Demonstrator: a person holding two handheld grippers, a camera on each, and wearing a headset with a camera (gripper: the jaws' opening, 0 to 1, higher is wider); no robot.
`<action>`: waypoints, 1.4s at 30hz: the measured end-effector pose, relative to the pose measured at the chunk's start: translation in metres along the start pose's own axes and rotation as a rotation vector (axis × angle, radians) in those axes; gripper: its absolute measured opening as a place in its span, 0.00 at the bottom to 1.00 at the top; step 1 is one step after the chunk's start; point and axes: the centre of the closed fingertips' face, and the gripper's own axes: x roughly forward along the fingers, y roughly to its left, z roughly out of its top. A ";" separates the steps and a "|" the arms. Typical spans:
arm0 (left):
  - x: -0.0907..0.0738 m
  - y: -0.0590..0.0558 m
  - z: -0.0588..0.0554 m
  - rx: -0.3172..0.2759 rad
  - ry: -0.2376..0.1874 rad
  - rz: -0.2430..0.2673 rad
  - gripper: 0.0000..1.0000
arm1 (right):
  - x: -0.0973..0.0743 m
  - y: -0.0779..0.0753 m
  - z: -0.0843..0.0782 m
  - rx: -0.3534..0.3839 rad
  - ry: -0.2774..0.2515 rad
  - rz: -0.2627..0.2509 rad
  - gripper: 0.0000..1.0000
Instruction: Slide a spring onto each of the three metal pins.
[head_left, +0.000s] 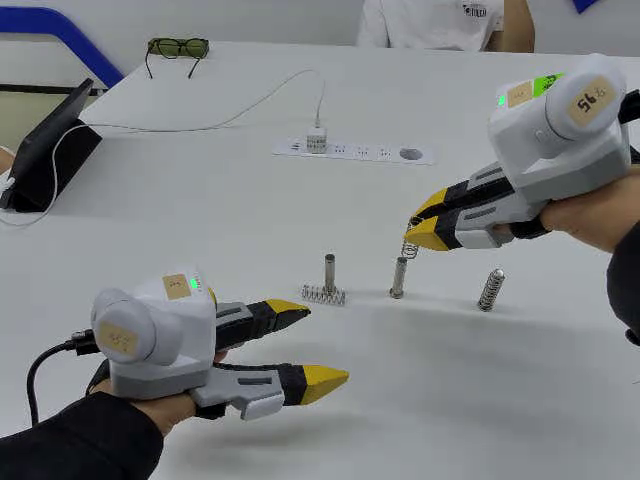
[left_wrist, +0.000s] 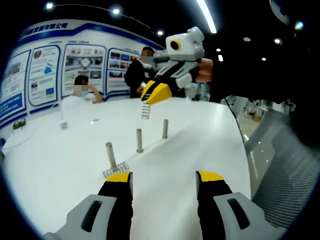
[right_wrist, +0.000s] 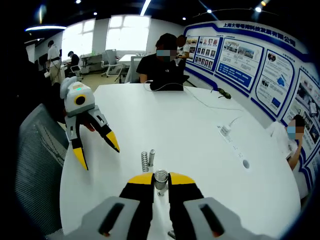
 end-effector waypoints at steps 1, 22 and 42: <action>0.000 0.000 0.000 0.000 0.000 0.000 0.51 | 0.001 -0.001 0.000 0.005 0.000 -0.001 0.12; -0.003 0.001 -0.002 0.000 0.001 0.006 0.50 | 0.021 -0.011 -0.016 0.048 0.037 0.012 0.12; -0.003 0.002 -0.004 -0.002 0.002 0.009 0.50 | 0.041 -0.008 -0.038 0.093 0.064 0.017 0.12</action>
